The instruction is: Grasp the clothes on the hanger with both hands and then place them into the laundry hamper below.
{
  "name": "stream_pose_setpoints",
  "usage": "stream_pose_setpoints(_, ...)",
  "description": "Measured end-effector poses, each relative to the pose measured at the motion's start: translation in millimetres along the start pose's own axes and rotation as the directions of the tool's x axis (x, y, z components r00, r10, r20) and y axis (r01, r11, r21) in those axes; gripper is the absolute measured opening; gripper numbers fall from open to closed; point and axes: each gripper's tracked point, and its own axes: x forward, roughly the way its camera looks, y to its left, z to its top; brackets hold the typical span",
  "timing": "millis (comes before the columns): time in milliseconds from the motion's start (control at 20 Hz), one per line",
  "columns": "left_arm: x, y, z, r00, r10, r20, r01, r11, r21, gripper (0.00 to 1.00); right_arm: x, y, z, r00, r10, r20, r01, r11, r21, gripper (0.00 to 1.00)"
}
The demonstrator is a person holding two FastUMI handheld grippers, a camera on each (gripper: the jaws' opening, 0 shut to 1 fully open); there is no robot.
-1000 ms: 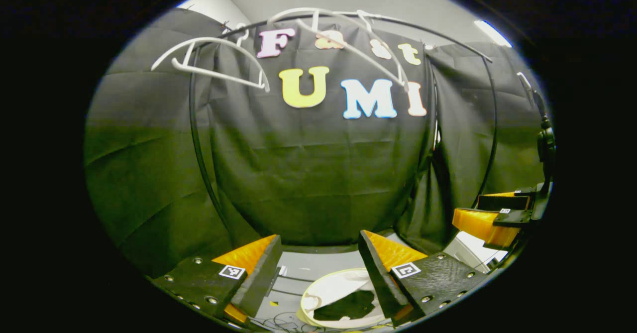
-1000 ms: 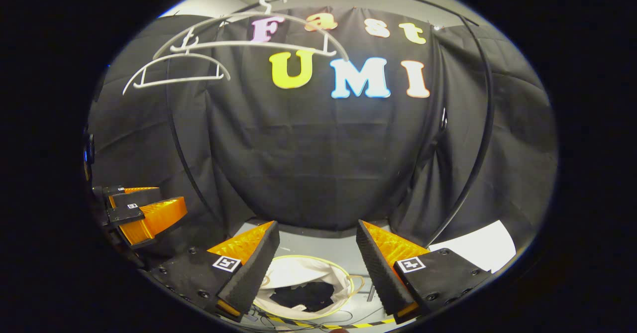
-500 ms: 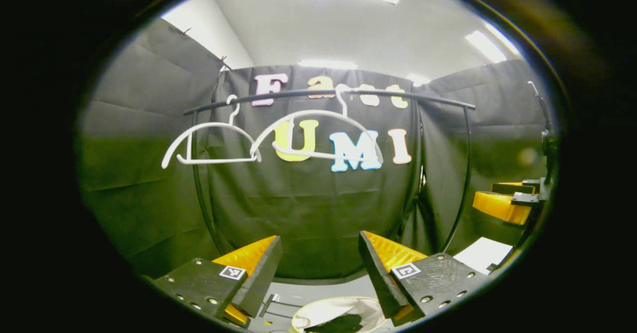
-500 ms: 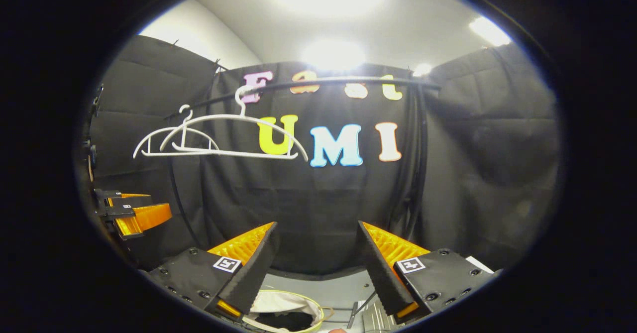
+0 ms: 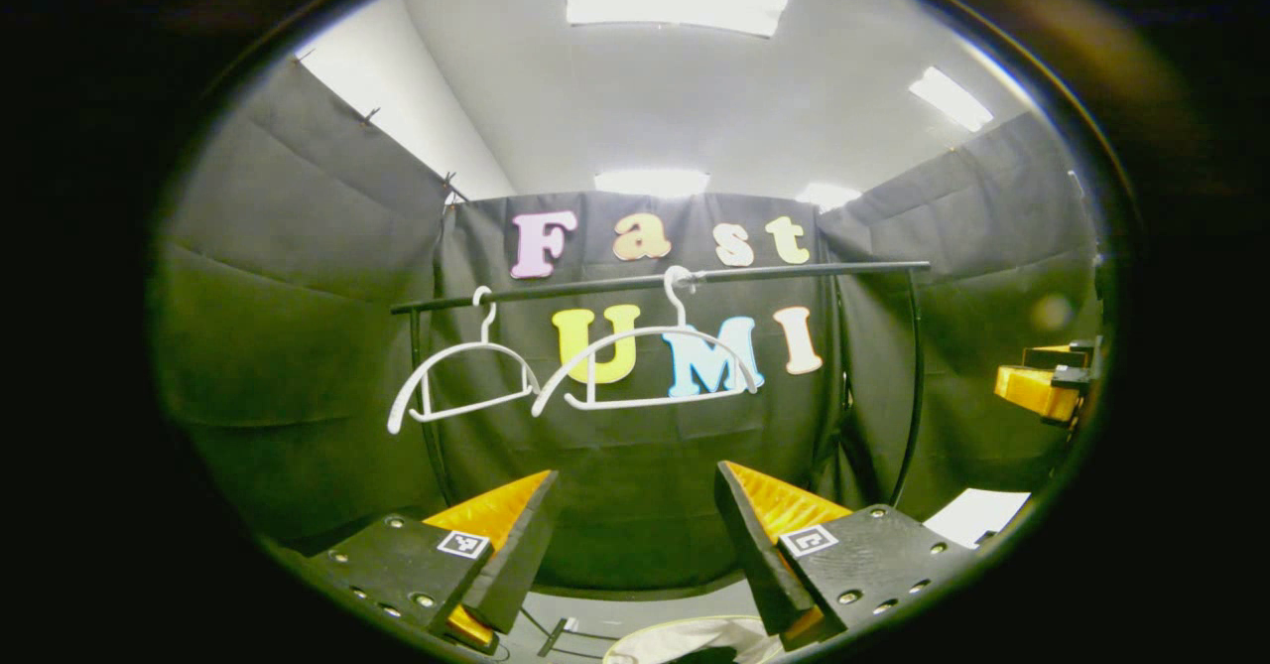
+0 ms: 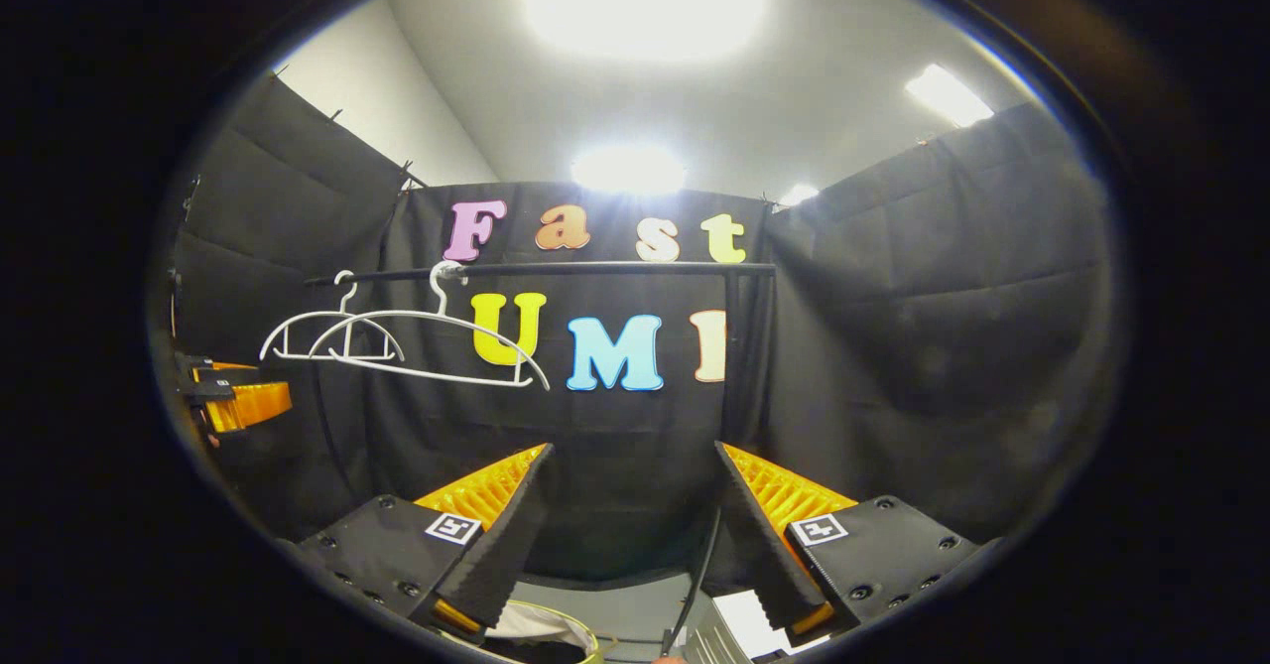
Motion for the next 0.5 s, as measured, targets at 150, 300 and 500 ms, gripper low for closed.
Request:
stream_pose_setpoints(150, -14.9, 4.1, 3.2, 1.000, 0.019, 0.000, -0.019, 1.000, 0.003, 0.90, -13.2, -4.4, -3.5, 1.000, -0.007, -0.004, 0.007, 1.000, 0.008, 0.97)
stream_pose_setpoints(300, -19.7, 6.3, -1.4, 1.000, 0.031, -0.001, -0.031, 0.999, -0.013, 0.90, -15.8, -4.0, -3.8, 1.000, -0.002, -0.006, 0.003, 1.000, 0.031, 0.97)
stream_pose_setpoints(500, -13.2, 5.0, -7.7, 1.000, 0.026, -0.009, -0.026, 0.999, -0.022, 0.90, -11.1, -0.1, -4.0, 1.000, 0.004, -0.006, -0.003, 0.999, 0.035, 0.98)
